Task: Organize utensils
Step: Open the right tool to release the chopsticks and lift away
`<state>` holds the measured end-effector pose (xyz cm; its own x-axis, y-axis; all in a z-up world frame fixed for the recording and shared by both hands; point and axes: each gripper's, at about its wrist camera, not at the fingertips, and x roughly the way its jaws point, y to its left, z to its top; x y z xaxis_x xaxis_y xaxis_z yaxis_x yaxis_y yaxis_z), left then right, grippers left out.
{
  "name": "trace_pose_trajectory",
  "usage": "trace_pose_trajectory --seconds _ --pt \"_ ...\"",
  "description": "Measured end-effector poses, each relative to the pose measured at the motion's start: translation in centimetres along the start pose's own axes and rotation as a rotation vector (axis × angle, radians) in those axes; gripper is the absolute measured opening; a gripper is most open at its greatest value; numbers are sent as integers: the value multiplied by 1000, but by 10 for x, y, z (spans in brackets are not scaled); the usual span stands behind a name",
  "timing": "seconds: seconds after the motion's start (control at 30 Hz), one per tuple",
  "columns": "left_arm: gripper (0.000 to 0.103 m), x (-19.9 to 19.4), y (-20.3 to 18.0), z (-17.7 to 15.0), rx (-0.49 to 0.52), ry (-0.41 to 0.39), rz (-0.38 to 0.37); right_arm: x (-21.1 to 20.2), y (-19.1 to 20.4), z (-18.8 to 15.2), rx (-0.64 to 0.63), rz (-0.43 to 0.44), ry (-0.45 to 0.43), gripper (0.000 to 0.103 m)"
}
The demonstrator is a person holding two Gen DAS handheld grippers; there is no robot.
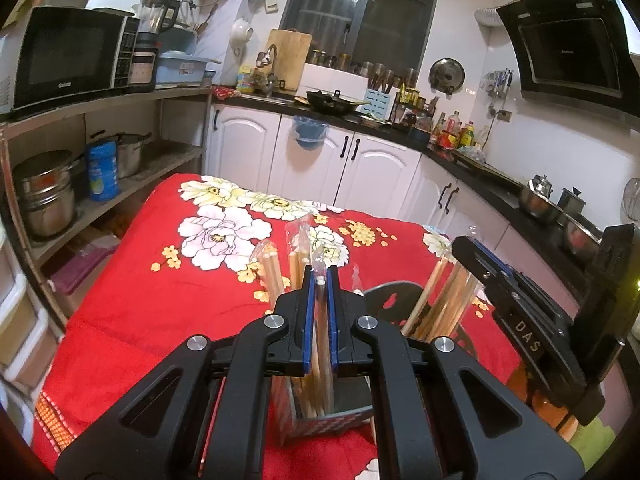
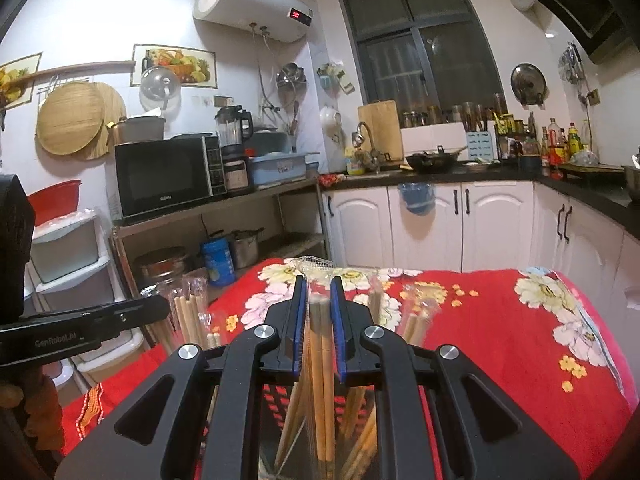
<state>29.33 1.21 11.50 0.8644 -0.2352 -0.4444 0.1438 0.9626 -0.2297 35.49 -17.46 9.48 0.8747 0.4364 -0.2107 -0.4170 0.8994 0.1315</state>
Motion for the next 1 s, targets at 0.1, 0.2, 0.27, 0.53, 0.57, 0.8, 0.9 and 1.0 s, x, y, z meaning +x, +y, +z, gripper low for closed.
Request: trace_pose_trajectory --seconds 0.1,0.2,0.27,0.53,0.57,0.8,0.9,1.0 --pt "1 -3 0 -4 1 5 1 -7 -2 -1 7 -9 10 18" --pt "3 -5 -2 -7 11 14 3 -14 -4 -3 13 -15 18 21" --pt "7 -6 -4 -8 17 24 5 -19 -5 -4 13 -21 24 25" --pt "22 -15 -10 -17 31 39 22 -39 -9 -7 24 -29 23 32" --pt "25 -16 -10 -17 30 39 25 -41 -9 -7 24 -29 24 32" --pt "36 -30 -13 -26 20 40 37 -57 -8 -12 17 -25 35 40" --pt "43 -36 -15 -31 19 41 40 -65 -6 -14 11 -18 42 43" --pt "48 -43 -16 -38 16 43 40 -74 -4 -18 3 -16 50 47"
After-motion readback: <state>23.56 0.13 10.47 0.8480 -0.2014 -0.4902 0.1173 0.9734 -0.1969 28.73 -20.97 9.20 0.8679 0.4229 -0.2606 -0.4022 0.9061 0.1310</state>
